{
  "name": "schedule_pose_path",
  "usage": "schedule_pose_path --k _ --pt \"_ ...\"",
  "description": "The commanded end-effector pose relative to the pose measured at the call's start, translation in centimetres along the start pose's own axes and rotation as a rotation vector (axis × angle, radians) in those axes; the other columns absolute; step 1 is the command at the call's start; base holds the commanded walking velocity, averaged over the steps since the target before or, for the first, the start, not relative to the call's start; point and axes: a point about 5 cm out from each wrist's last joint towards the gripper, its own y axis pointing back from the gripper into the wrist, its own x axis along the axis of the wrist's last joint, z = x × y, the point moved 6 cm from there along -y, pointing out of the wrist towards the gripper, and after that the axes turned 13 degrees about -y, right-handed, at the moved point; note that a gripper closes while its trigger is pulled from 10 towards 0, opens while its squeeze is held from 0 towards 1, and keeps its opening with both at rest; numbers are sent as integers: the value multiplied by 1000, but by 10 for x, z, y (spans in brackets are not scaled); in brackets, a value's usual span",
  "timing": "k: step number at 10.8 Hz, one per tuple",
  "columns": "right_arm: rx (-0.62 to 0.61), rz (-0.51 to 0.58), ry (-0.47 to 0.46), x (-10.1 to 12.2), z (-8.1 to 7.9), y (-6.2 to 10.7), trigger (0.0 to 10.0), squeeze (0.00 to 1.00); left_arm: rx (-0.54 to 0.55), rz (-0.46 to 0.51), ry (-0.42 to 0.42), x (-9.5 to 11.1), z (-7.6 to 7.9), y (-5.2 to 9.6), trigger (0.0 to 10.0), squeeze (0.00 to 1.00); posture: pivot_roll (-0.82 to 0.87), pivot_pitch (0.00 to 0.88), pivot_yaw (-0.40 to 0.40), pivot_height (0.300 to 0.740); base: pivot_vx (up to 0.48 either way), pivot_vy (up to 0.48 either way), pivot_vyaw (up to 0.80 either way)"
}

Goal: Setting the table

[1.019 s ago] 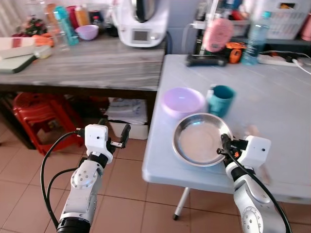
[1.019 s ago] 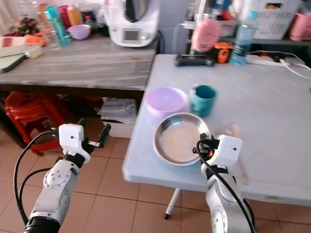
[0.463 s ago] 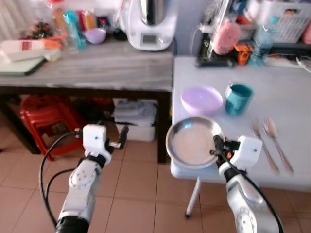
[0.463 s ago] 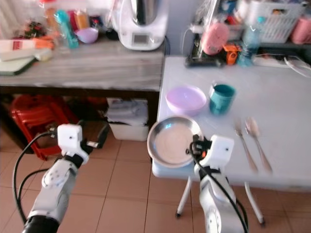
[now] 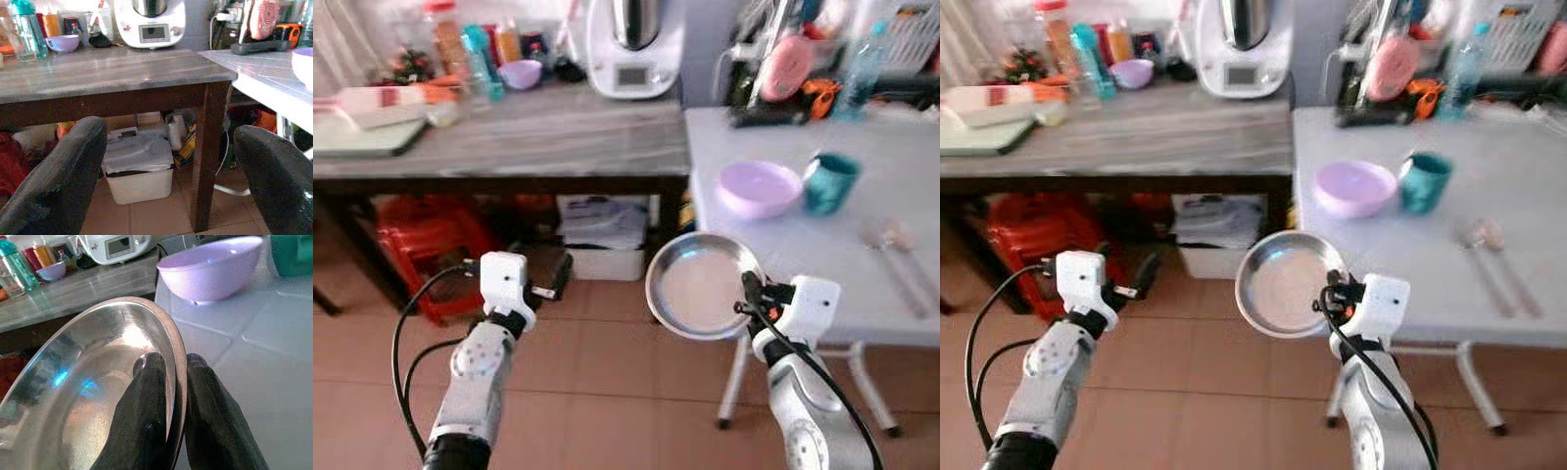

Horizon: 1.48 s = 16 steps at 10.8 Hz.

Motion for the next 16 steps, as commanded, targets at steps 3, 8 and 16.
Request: schedule_pose_path --k 3,8,16 --pt "-18 25 -4 5 4 0 10000 0 -23 8 -16 3 3 -4 10000 0 -17 0 61 740 0 437 0" --pt "-15 46 -4 10 4 -2 10000 0 -50 26 -36 6 9 -7 10000 0 -17 0 62 740 0 438 0" --pt "-21 52 -3 10 6 -2 10000 0 -71 22 -54 5 9 -6 10000 0 -14 0 58 740 0 219 258"
